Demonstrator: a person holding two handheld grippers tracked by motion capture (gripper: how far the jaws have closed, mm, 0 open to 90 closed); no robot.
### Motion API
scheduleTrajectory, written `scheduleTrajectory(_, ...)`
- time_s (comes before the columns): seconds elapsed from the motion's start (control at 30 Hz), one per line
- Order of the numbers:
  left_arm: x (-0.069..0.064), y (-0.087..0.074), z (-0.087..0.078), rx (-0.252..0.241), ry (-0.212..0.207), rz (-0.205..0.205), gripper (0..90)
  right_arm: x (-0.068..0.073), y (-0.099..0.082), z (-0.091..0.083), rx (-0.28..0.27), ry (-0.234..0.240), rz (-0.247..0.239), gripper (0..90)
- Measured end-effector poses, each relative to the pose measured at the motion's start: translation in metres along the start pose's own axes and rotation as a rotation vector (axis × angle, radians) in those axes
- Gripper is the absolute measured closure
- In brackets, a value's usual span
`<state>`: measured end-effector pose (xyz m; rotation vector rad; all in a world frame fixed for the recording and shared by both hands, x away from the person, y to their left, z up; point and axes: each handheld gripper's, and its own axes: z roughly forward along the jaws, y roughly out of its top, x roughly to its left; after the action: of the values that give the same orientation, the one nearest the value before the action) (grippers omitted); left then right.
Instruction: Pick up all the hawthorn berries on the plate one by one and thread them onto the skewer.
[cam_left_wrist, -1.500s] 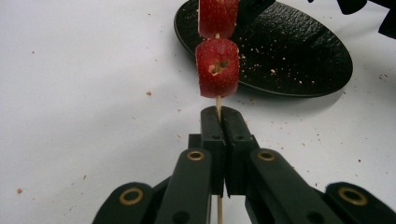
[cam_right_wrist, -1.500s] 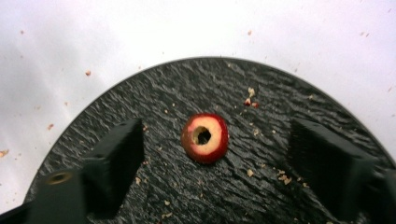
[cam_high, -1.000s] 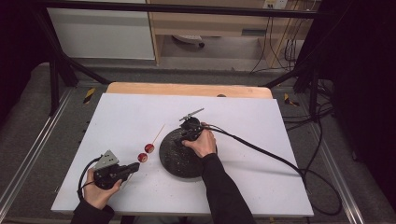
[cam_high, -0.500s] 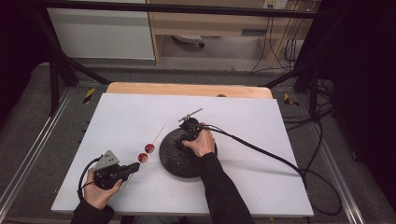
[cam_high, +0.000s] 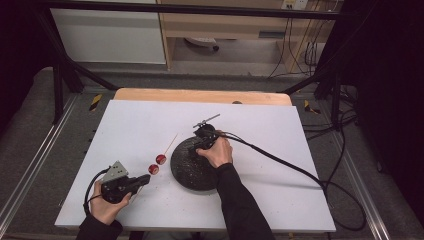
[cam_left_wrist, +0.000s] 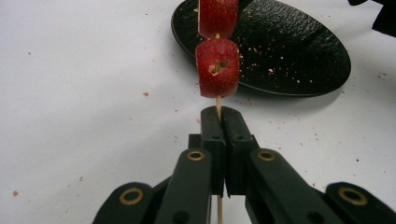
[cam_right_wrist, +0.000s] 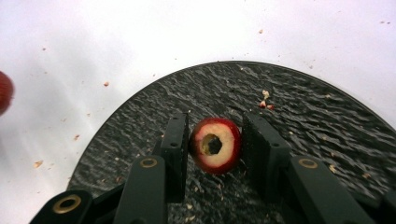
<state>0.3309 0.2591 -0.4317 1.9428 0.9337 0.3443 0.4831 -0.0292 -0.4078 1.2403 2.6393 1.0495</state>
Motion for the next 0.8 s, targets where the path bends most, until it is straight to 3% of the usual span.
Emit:
scheduleTrajectory(0.3,-0.003,0.001,0.000,-0.002,-0.001,0.006,88.4,0.001,-0.006,-0.019,-0.042,0.015,0.030,63.2)
scheduleTrajectory(0.5,-0.005,0.001,0.001,0.000,-0.004,0.010,88.4,0.000,-0.017,-0.031,-0.090,0.038,0.034,63.1)
scheduleTrajectory(0.8,-0.008,0.002,0.003,0.001,-0.007,0.015,88.4,-0.004,-0.041,-0.045,-0.179,0.094,0.083,63.2)
